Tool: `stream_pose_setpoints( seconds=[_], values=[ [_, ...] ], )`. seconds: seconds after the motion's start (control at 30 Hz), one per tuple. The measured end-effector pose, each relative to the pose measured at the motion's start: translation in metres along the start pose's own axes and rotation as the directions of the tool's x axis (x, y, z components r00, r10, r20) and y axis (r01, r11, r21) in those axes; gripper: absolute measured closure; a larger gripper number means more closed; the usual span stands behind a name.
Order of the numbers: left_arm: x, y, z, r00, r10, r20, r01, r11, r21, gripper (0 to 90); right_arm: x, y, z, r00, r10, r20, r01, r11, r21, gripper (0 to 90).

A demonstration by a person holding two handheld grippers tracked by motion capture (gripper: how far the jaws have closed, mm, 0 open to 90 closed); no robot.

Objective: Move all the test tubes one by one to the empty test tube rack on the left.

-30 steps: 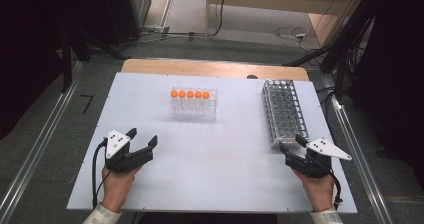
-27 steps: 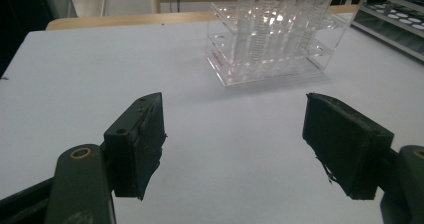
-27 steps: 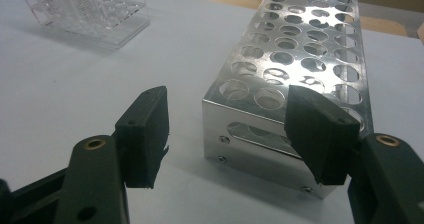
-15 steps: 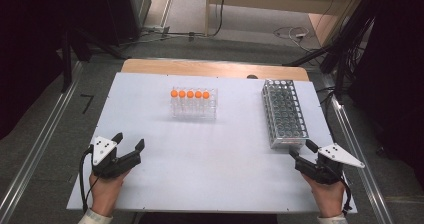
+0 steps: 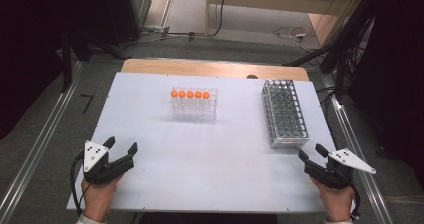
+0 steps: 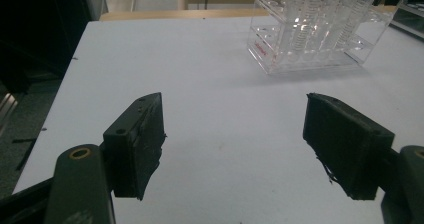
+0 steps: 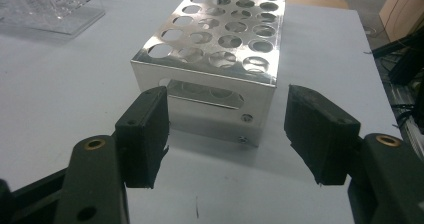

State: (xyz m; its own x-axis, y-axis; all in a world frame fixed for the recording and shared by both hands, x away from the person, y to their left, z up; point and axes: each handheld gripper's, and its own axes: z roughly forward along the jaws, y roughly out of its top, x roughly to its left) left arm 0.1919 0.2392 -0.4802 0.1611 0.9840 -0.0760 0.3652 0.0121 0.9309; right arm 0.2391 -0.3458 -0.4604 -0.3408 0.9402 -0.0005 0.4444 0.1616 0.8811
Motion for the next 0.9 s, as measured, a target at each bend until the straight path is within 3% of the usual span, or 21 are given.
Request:
stream_pose_setpoints(
  seconds=[0.6,0.9],
  values=[
    [0.016,-0.008,-0.008,0.9988,-0.019,-0.044,0.020,0.9996,0.018,24.8,-0.017,-0.011,-0.008,0.9976,0.041,0.056,-0.043,0.999,0.022,32.7],
    [0.021,-0.013,-0.008,0.9978,-0.027,-0.061,0.030,0.9990,0.034,24.7,-0.030,-0.018,-0.010,0.9921,0.074,0.101,-0.079,0.996,0.042,32.2]
  ],
)
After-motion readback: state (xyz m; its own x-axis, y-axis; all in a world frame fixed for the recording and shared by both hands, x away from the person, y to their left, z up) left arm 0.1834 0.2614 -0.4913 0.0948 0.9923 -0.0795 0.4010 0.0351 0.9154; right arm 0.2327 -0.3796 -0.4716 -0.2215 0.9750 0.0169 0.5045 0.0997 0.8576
